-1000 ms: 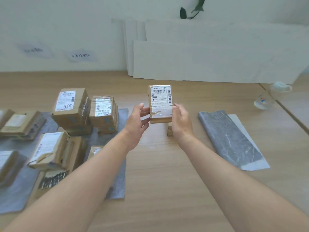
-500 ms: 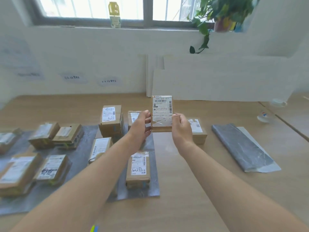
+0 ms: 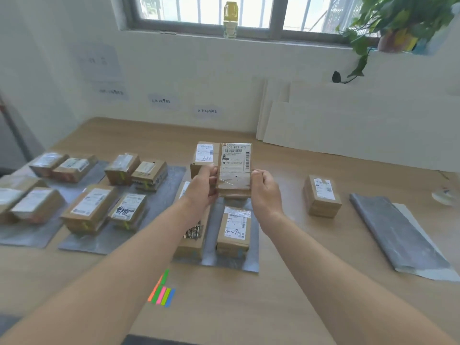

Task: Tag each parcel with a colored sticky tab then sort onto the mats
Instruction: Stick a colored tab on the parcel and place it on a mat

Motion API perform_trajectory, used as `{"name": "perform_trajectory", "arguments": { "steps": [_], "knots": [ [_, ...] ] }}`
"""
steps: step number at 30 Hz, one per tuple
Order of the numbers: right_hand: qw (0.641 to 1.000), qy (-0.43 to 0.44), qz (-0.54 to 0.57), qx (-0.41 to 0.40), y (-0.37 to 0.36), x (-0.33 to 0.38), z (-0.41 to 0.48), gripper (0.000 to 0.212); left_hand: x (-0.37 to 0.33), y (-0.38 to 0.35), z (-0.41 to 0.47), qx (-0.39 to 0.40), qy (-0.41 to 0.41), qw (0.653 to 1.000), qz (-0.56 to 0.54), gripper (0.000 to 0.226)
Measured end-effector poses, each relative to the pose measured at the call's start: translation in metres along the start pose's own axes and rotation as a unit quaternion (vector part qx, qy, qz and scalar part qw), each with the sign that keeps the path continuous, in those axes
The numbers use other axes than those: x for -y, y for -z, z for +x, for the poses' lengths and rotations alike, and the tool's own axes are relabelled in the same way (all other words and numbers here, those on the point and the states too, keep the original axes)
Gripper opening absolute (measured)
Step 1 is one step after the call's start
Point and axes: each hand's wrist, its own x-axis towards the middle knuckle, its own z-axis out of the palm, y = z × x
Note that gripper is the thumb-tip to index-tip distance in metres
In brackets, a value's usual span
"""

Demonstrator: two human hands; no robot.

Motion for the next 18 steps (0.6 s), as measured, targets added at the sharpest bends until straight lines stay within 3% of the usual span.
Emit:
{"name": "perform_trajectory", "arguments": {
  "steps": [14, 18],
  "knots": [
    [0.999, 0.015, -0.008, 0.046, -0.123, 0.012, -0.052, 0.019, -0.004, 0.141, -0.028, -0.032, 0.004, 0.999, 0.005, 0.037],
    [0.999, 0.007, -0.027, 0.040, -0.189, 0.011, -0.067, 0.039, -0.005, 0.206, -0.015, -0.022, 0.020, 1.000, 0.010, 0.039]
  ]
}}
